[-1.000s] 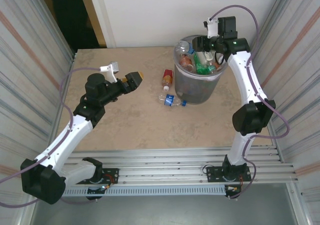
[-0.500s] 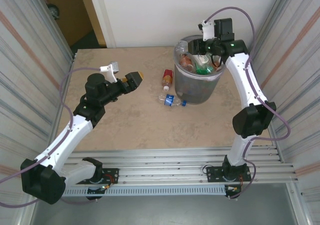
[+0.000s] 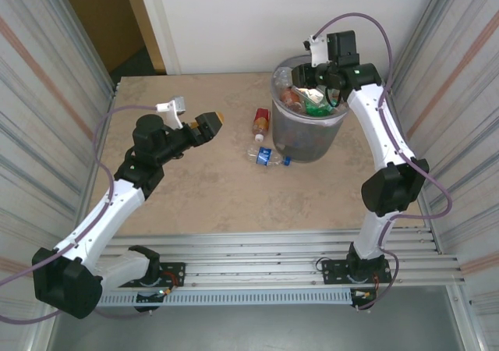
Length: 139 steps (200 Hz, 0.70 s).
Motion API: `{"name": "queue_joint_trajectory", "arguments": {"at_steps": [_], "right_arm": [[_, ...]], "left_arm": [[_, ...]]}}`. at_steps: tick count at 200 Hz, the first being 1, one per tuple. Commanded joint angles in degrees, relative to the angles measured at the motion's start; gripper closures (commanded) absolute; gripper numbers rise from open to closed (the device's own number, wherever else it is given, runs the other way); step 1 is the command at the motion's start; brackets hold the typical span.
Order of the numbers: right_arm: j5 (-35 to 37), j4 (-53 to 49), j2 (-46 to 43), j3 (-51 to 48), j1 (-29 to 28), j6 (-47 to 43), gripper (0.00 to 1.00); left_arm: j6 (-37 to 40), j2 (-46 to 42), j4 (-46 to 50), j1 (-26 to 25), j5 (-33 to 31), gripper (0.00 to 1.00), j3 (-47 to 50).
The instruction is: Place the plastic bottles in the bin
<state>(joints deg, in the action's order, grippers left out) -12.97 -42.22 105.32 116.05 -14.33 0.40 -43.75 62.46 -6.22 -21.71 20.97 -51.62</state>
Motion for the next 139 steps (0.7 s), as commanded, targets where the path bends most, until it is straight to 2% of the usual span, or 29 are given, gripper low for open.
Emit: {"name": "queue_joint_trajectory", "arguments": {"at_steps": [1,83,105,139], "right_arm": [[2.78,-4.18,0.76,3.01,-0.77,-1.01,0.52],[13.85,-8.69,-4.9,8.95,-8.31,0.19,0.34],[18.3,-9.26,-7.48,6.24,-12.5,1.96,0.32],[24.21,-7.6,-11.22,-3.8,-20.86,4.05,0.29]], "left_arm": [[0.12,-0.55,-1.51,0.27,0.73,0.01,0.82],[3.38,-1.78,2.5,0.45,-2.17,0.01,0.55],[4.08,-2.66,4.51,1.29,-4.32,0.01,1.15],[2.48,-4.84,6.32,4.75,-6.95,0.01,4.45]]}}
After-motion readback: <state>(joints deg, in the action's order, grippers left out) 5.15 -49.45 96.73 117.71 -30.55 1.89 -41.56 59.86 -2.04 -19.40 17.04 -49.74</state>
